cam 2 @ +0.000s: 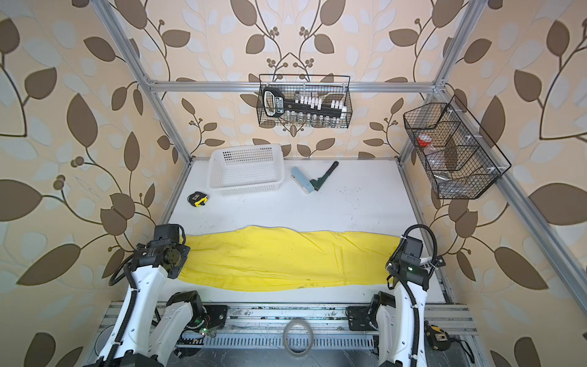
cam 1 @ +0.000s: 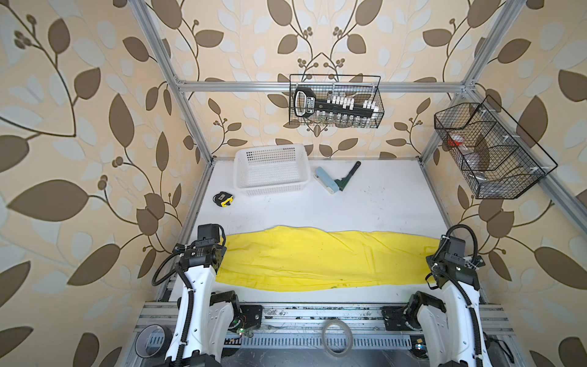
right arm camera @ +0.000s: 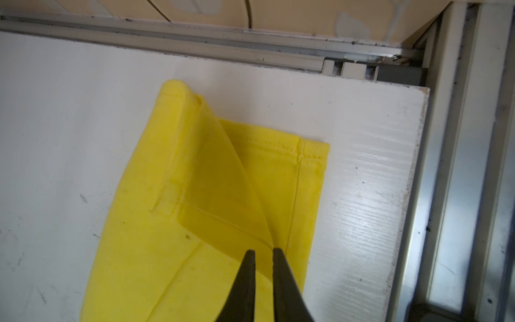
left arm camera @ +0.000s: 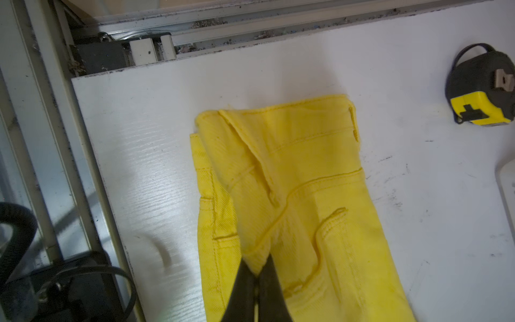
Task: Fold and stack the trousers
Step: Fold the trousers at the bottom-center of the table, then move the trousers to the center of the table.
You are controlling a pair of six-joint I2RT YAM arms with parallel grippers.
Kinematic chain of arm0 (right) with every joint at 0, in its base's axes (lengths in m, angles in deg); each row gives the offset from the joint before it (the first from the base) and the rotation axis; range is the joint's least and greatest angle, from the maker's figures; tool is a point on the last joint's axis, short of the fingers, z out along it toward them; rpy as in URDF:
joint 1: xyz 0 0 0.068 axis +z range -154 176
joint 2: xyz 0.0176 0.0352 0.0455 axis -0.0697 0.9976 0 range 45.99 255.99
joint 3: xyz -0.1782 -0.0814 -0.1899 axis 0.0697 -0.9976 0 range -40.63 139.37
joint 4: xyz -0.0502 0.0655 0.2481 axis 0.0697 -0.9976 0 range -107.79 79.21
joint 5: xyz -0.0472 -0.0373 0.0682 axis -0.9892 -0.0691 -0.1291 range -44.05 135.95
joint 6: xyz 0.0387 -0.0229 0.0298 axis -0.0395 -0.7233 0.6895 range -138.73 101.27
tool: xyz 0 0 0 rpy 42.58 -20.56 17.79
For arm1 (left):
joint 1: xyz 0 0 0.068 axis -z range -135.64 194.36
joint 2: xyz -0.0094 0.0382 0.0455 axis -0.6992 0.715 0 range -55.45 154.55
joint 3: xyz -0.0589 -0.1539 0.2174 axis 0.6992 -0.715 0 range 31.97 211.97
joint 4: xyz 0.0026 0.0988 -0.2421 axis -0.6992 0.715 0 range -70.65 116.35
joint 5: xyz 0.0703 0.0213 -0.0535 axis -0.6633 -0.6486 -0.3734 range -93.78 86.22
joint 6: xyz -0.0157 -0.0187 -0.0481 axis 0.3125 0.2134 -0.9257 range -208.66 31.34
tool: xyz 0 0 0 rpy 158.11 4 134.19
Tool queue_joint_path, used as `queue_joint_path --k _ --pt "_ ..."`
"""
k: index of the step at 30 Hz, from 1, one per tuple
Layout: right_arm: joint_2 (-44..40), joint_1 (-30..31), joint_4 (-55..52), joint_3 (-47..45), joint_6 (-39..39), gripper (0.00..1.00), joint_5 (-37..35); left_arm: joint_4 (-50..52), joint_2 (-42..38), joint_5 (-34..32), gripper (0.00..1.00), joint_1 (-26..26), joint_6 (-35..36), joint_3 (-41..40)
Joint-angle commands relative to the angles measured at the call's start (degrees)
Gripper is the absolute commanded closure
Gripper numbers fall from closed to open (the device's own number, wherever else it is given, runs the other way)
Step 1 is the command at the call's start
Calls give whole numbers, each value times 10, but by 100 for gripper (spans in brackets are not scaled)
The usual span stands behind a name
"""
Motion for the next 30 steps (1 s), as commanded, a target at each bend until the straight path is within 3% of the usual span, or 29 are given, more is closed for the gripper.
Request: queue_joint_path --k 1,3,9,14,19,24,30 --pt "-12 5 -29 28 21 77 -33 17 -15 -37 94 -5 -23 -5" --pt "-18 5 -31 40 18 71 -37 20 -28 -36 78 -5 -26 -5" --pt "2 29 33 65 -5 62 34 30 -47 -43 63 -5 -11 30" --pt "47 187 42 93 30 51 -30 -20 -27 31 53 -4 35 47" --pt "98 319 91 71 73 46 -37 -79 84 159 53 16 72 36" --pt "165 388 144 34 103 45 -21 -118 137 147 54 107 47 18" --pt "228 406 207 -6 102 44 -9 -171 202 160 59 119 47 -6"
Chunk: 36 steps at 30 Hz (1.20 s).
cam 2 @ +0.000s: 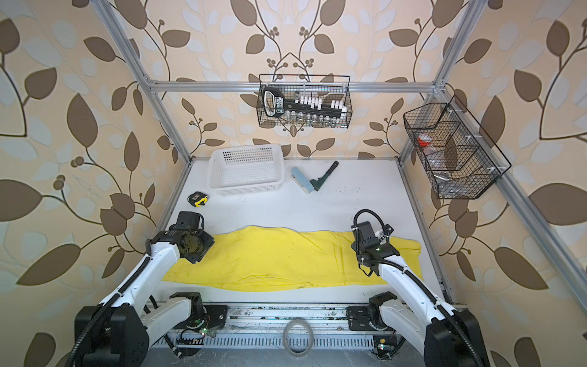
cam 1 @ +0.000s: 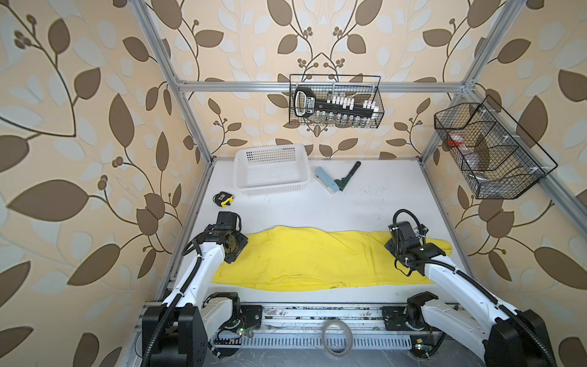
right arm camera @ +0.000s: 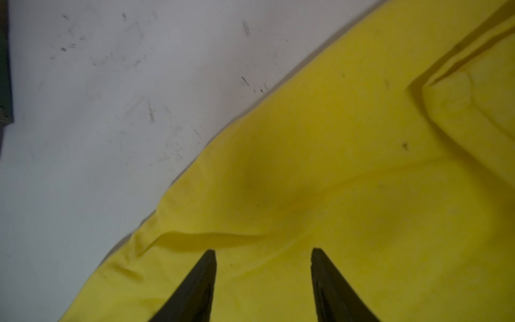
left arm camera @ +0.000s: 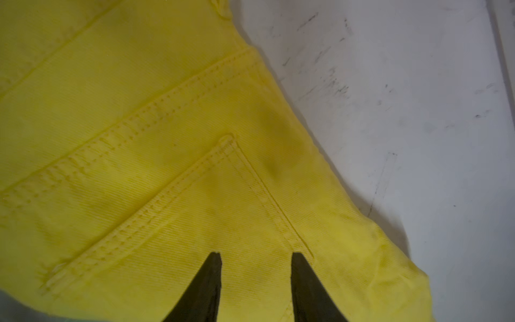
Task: Fold and stack the trousers
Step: Move the trousers to the center of the table.
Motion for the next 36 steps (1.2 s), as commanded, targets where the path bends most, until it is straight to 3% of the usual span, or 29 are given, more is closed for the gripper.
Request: queue_joint_path --k 1,8,16,24,31,36 --pt "34 4 51 -18 14 43 10 -42 39 14 59 2 2 -14" --pt "120 2 108 -19 -14 41 28 -79 115 2 63 2 23 -12" --pt "205 -3 138 38 -56 37 51 -107 193 -23 64 -10 59 21" --pt "266 -62 148 106 -150 35 110 -103 220 -35 61 -24 57 73" --pt "188 -128 57 139 -239 27 85 -78 222 -44 57 -23 68 126" --pt "99 -245 29 106 -286 24 89 -50 174 -20 52 -11 98 130"
